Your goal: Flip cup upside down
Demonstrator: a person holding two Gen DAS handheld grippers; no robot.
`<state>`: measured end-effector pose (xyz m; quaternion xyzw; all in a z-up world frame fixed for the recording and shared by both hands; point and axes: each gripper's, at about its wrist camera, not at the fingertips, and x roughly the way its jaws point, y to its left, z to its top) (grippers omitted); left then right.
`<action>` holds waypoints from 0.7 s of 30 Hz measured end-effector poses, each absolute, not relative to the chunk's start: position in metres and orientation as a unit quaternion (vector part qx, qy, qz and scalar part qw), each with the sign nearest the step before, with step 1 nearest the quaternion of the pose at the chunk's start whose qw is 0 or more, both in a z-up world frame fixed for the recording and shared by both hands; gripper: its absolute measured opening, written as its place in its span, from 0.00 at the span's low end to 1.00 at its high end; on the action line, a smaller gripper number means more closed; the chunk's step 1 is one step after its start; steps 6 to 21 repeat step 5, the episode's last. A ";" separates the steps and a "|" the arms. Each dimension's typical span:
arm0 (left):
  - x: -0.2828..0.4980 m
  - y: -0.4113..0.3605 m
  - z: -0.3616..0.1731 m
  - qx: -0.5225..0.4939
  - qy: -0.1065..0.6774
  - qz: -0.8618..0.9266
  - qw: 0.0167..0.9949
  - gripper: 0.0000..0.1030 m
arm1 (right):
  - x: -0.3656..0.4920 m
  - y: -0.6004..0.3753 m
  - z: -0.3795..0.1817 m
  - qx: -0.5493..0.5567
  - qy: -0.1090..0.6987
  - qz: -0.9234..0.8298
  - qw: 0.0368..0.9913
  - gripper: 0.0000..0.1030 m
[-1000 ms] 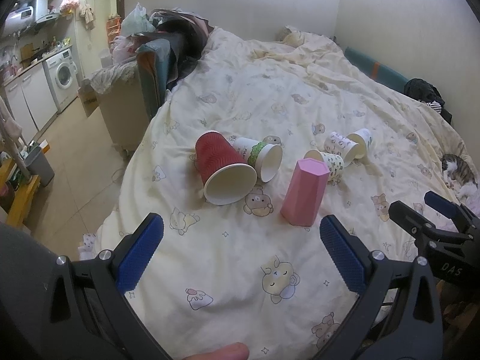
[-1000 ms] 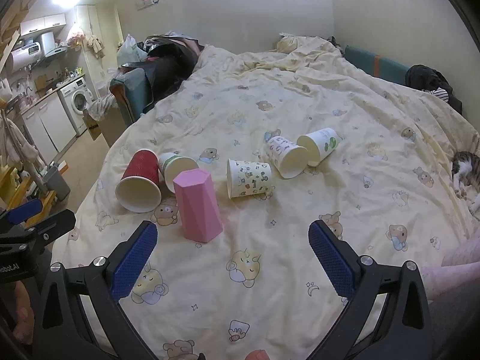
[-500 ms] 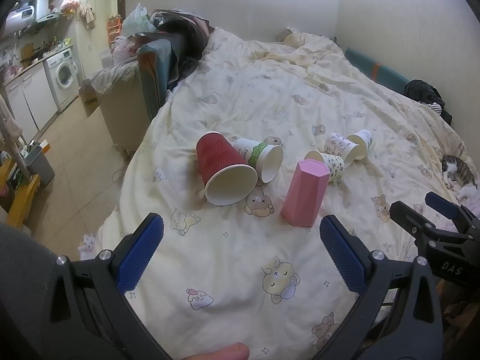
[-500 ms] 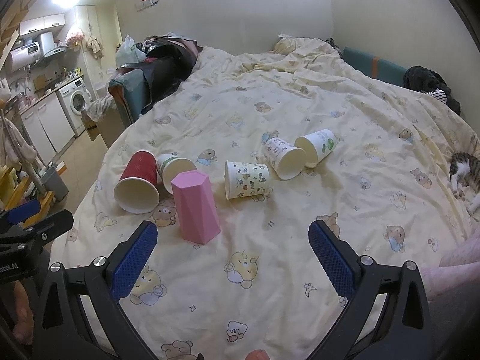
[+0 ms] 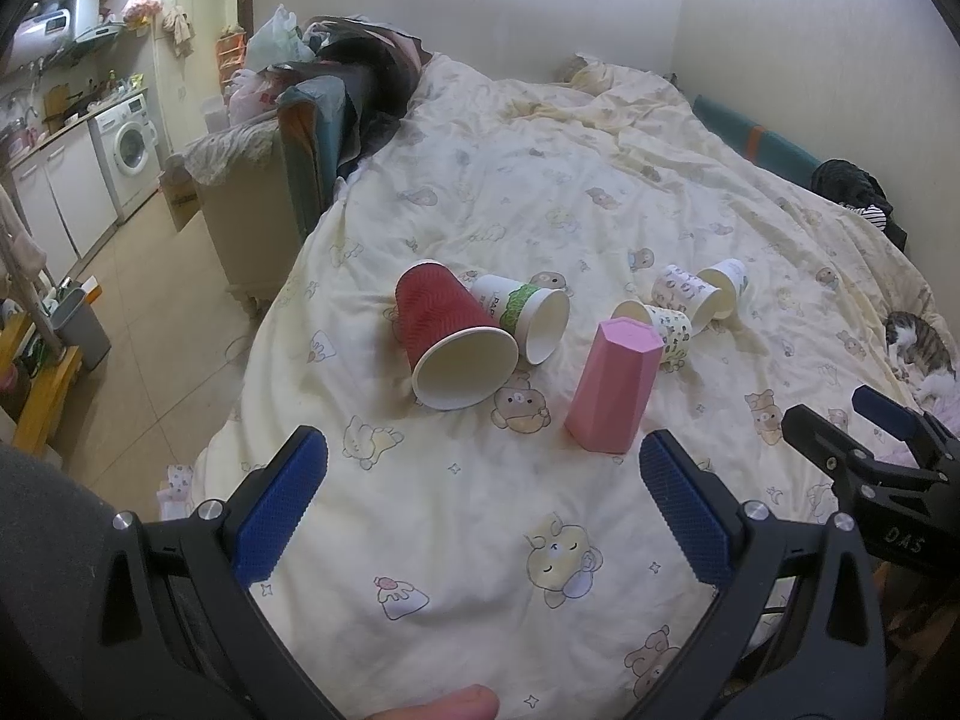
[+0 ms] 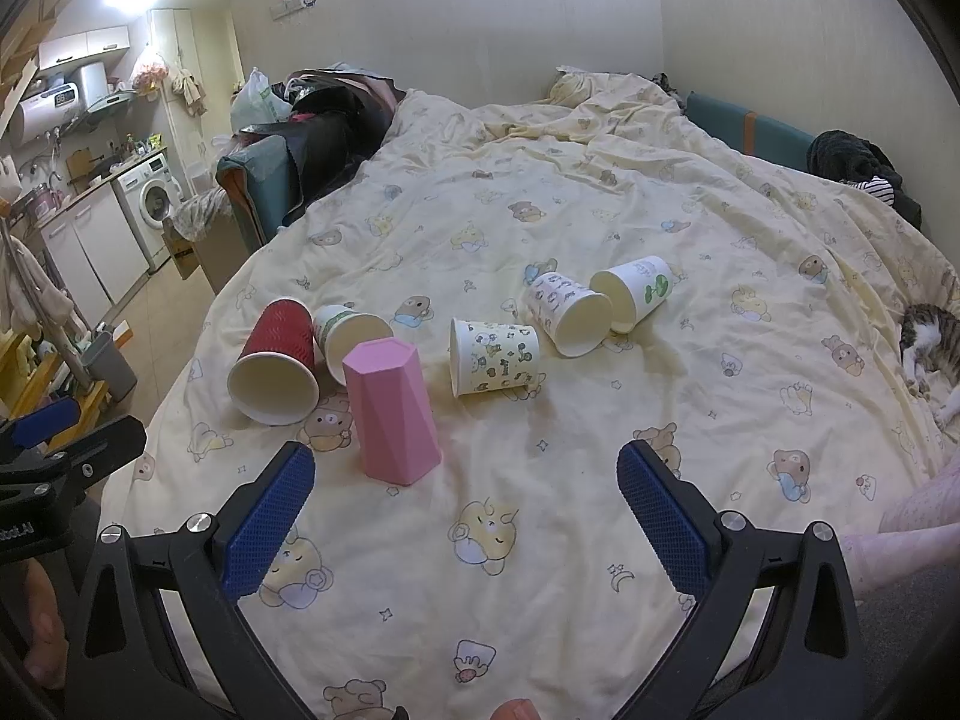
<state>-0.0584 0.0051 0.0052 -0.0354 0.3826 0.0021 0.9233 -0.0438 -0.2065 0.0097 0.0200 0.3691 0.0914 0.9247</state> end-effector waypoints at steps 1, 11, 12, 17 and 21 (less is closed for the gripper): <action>-0.059 0.006 0.005 -0.036 0.383 0.003 0.923 1.00 | -0.044 -0.207 0.010 0.019 0.369 0.091 0.925 1.00; -0.061 0.007 0.005 -0.042 0.381 0.000 0.924 1.00 | -0.044 -0.207 0.008 0.024 0.368 0.091 0.925 1.00; -0.061 0.007 0.005 -0.042 0.381 0.000 0.924 1.00 | -0.044 -0.207 0.008 0.024 0.368 0.091 0.925 1.00; -0.061 0.007 0.005 -0.042 0.381 0.000 0.924 1.00 | -0.044 -0.207 0.008 0.024 0.368 0.091 0.925 1.00; -0.061 0.007 0.005 -0.042 0.381 0.000 0.924 1.00 | -0.044 -0.207 0.008 0.024 0.368 0.091 0.925 1.00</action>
